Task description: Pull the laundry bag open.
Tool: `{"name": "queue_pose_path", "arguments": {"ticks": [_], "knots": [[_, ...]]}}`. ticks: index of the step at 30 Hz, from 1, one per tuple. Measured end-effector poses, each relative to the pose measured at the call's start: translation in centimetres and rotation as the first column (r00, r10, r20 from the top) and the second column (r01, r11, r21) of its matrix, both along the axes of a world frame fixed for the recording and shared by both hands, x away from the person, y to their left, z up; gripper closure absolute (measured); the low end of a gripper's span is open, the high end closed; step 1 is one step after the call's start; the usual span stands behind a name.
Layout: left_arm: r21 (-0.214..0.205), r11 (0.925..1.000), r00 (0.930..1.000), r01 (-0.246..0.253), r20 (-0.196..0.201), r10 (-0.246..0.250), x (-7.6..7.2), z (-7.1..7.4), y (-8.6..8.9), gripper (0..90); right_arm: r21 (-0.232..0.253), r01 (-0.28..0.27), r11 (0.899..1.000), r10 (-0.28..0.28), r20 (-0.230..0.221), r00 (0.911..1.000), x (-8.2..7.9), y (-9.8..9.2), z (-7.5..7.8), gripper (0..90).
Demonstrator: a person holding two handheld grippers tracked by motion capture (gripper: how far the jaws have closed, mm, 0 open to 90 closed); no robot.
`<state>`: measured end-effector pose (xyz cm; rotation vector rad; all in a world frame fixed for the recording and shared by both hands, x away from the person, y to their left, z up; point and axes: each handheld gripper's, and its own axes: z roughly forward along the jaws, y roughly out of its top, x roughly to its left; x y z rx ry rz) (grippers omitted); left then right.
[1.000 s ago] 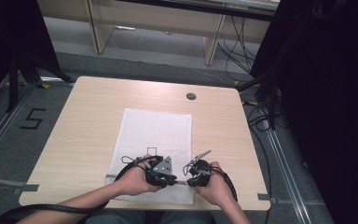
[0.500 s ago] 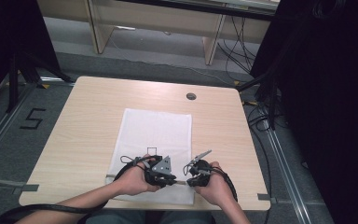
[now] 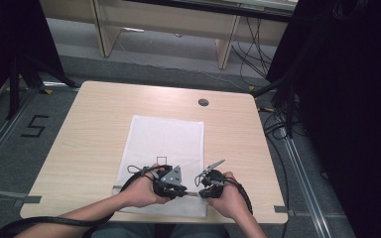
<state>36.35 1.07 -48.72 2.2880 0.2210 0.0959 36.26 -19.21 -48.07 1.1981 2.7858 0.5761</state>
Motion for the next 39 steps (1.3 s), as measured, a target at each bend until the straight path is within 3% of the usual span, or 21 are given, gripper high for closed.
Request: {"name": "queue_pose_path", "arguments": {"ticks": [2, 6, 39], "knots": [[0.003, 1.0000, 0.9999, 0.009, 0.014, -0.009, 0.1, 0.1, 0.1, 81.9, 0.001, -0.002, 1.000, 0.002, 0.000, 1.0000, 0.0, 0.0, 0.0, 90.0], [-0.004, 1.0000, 1.0000, -0.004, -0.006, 0.004, 0.0, 0.1, 0.3, 81.9, 0.000, 0.001, 1.000, -0.001, 0.000, 1.0000, 0.0, 0.0, 0.0, 90.0], [-0.011, 0.9999, 0.9999, -0.013, -0.001, 0.013, -0.1, 0.3, 1.1, 81.9, 0.000, 0.003, 1.000, -0.003, 0.002, 1.0000, 0.0, 0.0, 0.0, 90.0]]}}
